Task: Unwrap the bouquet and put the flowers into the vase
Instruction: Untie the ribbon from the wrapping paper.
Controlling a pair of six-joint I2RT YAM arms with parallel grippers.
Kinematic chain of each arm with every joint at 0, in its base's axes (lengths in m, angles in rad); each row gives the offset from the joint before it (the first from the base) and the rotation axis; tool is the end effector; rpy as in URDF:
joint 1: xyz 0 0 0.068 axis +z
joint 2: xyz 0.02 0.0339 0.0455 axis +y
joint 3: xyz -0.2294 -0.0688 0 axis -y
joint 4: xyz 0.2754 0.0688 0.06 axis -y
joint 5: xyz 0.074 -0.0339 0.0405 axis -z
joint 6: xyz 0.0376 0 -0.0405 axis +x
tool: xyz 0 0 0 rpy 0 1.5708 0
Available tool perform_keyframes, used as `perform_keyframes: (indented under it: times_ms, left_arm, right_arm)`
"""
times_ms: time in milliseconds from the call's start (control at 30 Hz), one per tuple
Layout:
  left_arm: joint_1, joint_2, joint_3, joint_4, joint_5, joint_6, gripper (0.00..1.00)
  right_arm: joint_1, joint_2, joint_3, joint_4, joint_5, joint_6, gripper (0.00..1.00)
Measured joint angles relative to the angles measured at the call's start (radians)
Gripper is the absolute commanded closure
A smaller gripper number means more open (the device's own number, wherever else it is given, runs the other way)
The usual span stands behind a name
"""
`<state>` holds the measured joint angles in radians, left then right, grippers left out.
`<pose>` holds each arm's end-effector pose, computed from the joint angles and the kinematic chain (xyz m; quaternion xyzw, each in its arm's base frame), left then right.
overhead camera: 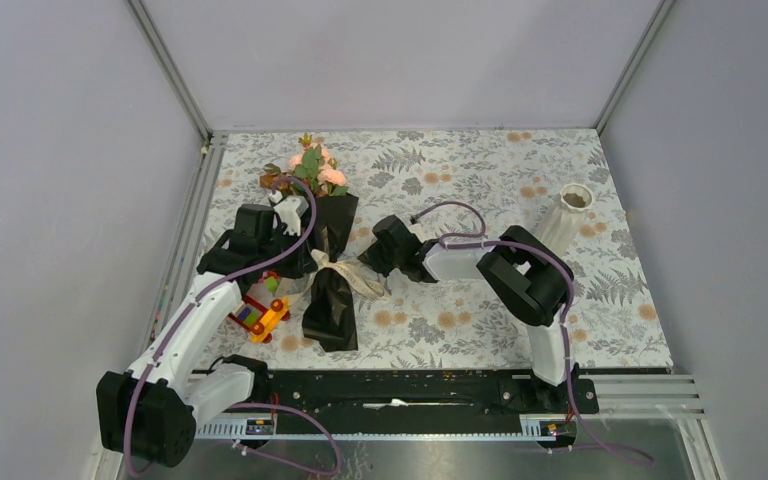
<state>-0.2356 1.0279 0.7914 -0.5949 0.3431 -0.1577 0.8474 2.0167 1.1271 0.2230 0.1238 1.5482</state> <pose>0.2470 -0.0723 0.2229 0.0974 0.9157 -0.2257 0.3181 0.2858 0.3166 0.0755 0.3336 0.8340 0.3858 0.2107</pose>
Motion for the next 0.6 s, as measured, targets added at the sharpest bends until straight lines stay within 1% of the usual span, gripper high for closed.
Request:
perform_keyframes:
  times_ms: [167, 300, 467, 600]
  left_arm:
    - [0.000, -0.012, 0.000, 0.007, -0.008, -0.012, 1.00]
    - [0.000, -0.029, -0.008, 0.024, -0.021, -0.054, 1.00]
    - [0.000, -0.039, -0.051, 0.071, -0.043, -0.158, 1.00]
    - [0.000, -0.075, -0.105, 0.108, -0.093, -0.237, 1.00]
  right_arm:
    - [-0.001, -0.015, -0.010, -0.005, 0.021, -0.051, 1.00]
    - [-0.002, -0.037, -0.012, -0.028, 0.045, -0.114, 1.00]
    - [-0.002, -0.092, -0.014, -0.072, 0.085, -0.235, 1.00]
    - [-0.003, -0.122, -0.016, -0.080, 0.104, -0.315, 1.00]
